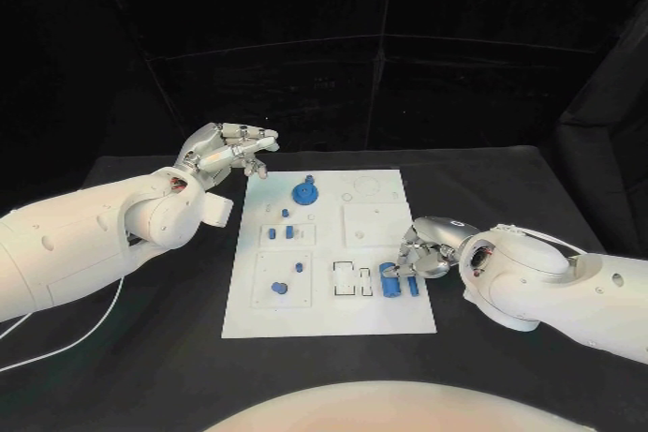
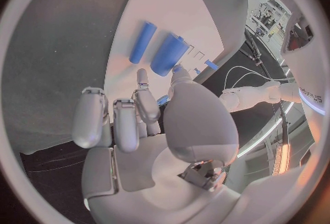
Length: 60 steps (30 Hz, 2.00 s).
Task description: Assemble the parts on the task board
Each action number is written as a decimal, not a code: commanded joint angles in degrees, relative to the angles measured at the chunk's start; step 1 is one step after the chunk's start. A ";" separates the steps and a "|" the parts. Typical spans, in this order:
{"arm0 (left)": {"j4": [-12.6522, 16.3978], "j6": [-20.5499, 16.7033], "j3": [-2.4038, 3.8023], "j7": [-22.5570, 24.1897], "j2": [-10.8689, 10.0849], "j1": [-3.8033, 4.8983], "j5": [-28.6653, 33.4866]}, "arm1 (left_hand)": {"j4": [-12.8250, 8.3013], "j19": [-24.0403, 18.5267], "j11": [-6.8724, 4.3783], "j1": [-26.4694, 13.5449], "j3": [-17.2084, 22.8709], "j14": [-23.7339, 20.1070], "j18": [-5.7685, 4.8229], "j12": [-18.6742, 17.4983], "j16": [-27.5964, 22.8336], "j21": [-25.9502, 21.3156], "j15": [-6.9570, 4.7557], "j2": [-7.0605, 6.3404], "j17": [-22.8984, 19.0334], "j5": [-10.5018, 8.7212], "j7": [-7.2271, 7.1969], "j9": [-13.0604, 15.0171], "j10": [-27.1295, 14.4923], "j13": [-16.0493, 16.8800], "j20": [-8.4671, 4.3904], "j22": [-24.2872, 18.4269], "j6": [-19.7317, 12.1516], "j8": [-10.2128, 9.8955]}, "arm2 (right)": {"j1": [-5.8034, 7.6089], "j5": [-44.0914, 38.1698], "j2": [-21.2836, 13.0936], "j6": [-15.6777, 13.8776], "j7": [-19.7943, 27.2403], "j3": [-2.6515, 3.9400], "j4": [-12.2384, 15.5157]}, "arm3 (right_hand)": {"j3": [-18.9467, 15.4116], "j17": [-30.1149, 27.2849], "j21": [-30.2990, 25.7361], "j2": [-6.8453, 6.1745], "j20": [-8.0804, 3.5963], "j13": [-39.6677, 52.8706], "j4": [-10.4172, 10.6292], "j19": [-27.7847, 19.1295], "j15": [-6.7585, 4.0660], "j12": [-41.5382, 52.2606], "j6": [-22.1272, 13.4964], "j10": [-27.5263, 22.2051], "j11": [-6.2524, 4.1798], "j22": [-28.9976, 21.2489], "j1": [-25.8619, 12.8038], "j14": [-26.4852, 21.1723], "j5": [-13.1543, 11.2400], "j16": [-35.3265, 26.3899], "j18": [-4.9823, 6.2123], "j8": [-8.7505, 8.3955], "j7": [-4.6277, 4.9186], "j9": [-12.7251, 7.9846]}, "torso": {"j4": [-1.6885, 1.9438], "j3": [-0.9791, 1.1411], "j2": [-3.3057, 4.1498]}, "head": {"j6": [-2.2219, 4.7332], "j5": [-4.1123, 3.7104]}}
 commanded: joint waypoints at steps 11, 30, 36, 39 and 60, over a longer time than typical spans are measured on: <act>0.16 0.55 0.03 0.14 -0.18 0.07 0.20 | -0.07 -0.11 -0.11 0.55 -0.36 -0.31 0.75 0.19 -0.21 -0.33 -0.02 0.04 -0.06 -0.11 0.05 0.05 -0.45 0.08 0.15 -0.07 -0.45 0.28 | -1.92 -1.64 2.33 3.18 -0.93 -0.04 -1.22 | -0.43 0.17 0.42 1.39 0.08 0.62 -0.21 0.34 -0.33 -0.03 -0.57 -0.14 -0.31 0.36 0.55 3.31 1.97 0.36 -1.04 1.29 -0.35 0.56 | 0.00 -0.03 -0.01 | -0.17 0.20; 0.23 0.64 0.03 0.05 -0.39 0.07 0.20 | -0.07 -0.11 -0.11 0.55 -0.36 -0.31 0.75 0.19 -0.21 -0.33 -0.02 0.04 -0.06 -0.11 0.05 0.05 -0.45 0.08 0.15 -0.07 -0.45 0.28 | -2.53 -0.98 2.00 -5.38 -0.03 -0.01 0.20 | -0.26 1.15 0.89 5.33 -0.35 2.08 -0.81 0.55 -0.84 -0.03 0.44 0.21 -0.94 1.27 4.94 3.46 9.41 0.66 -1.16 3.58 -1.05 2.07 | -0.02 -0.02 -0.12 | -0.19 0.55; 0.19 0.82 0.02 -0.05 -0.30 0.07 0.20 | -0.07 -0.10 -0.09 0.60 -0.54 -0.38 0.75 0.35 -0.15 -0.41 0.00 0.09 -0.07 -0.11 0.07 0.07 -0.57 0.10 0.17 -0.12 -0.54 0.42 | -2.52 0.96 1.63 -12.23 2.38 0.01 3.06 | -0.38 1.49 1.04 5.74 -0.51 2.20 -0.75 0.65 -0.98 -0.29 0.58 0.27 -1.09 1.59 5.79 3.51 12.72 0.77 -1.21 3.75 -1.20 2.39 | 0.07 0.00 -0.06 | 0.01 0.62; 0.19 0.88 0.02 -0.13 -0.29 0.06 0.20 | -0.07 -0.10 -0.09 0.60 -0.54 -0.38 0.75 0.35 -0.15 -0.41 0.00 0.09 -0.07 -0.11 0.07 0.07 -0.57 0.10 0.17 -0.12 -0.54 0.42 | -2.51 2.01 1.75 -13.61 2.70 0.02 3.79 | -0.44 1.56 1.08 5.80 -0.53 2.23 -0.66 0.68 -1.00 -0.30 0.69 0.31 -1.11 1.67 5.76 3.53 12.85 0.79 -1.22 3.82 -1.23 2.45 | 0.08 -0.05 -0.06 | 0.00 0.68; 0.24 1.22 0.00 -0.31 -0.13 0.06 0.20 | -0.07 -0.10 -0.09 0.60 -0.54 -0.38 0.75 0.35 -0.15 -0.41 0.00 0.09 -0.07 -0.11 0.07 0.07 -0.57 0.10 0.17 -0.12 -0.54 0.42 | -2.48 6.45 8.64 -9.68 -1.98 0.06 0.61 | -1.36 1.34 1.08 6.09 -0.63 1.96 -0.29 0.66 -1.08 -1.09 0.96 0.24 -1.19 1.69 5.12 3.47 11.97 0.69 -1.22 3.92 -1.33 2.93 | 0.09 -0.10 -0.01 | -0.15 1.44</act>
